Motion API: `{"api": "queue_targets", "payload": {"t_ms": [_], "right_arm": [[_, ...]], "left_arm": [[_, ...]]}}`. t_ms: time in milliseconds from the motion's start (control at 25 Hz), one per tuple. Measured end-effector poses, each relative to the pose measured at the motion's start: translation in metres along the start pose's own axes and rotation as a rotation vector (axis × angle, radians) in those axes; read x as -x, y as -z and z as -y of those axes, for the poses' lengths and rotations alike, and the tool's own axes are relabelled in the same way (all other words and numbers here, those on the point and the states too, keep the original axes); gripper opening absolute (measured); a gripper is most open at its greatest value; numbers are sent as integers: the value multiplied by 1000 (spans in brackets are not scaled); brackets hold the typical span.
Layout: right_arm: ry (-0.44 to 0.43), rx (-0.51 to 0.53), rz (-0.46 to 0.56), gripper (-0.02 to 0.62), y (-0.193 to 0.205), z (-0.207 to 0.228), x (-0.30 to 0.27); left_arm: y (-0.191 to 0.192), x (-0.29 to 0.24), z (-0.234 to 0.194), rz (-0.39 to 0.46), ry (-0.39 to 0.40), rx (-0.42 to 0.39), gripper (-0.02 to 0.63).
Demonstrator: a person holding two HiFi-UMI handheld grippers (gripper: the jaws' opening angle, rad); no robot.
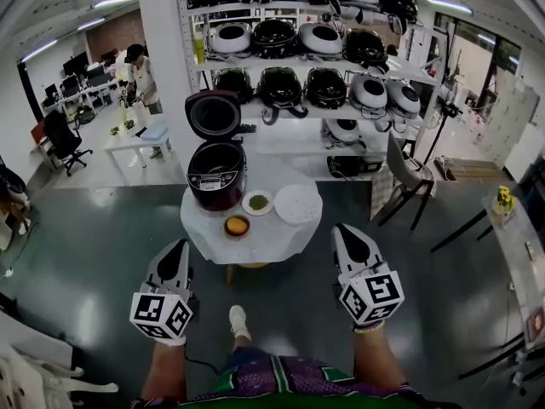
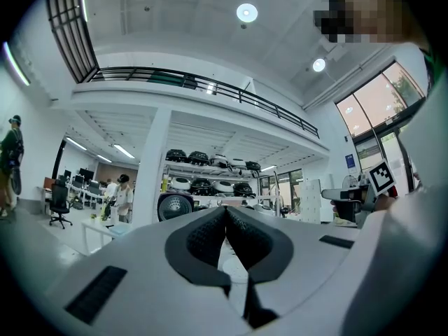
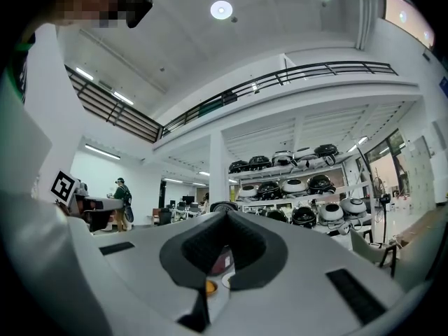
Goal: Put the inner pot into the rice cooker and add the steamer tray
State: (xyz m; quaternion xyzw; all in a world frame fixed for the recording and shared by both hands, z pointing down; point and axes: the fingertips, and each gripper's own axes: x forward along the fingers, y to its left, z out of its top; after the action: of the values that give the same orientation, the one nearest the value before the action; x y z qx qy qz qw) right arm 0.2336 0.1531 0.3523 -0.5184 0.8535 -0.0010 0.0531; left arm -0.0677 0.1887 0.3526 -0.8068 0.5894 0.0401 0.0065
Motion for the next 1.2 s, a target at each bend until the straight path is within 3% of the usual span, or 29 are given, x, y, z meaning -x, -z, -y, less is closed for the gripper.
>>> {"api": "queue_targets", "payload": {"t_ms": [440, 1200], "right_arm": [[-20, -33, 6, 5, 2, 3, -2], [-39, 21, -8, 5, 2, -2, -20]], "left_arm": [[3, -3, 3, -15, 14, 0, 21], [6, -17, -2, -23, 19, 1, 21]]}}
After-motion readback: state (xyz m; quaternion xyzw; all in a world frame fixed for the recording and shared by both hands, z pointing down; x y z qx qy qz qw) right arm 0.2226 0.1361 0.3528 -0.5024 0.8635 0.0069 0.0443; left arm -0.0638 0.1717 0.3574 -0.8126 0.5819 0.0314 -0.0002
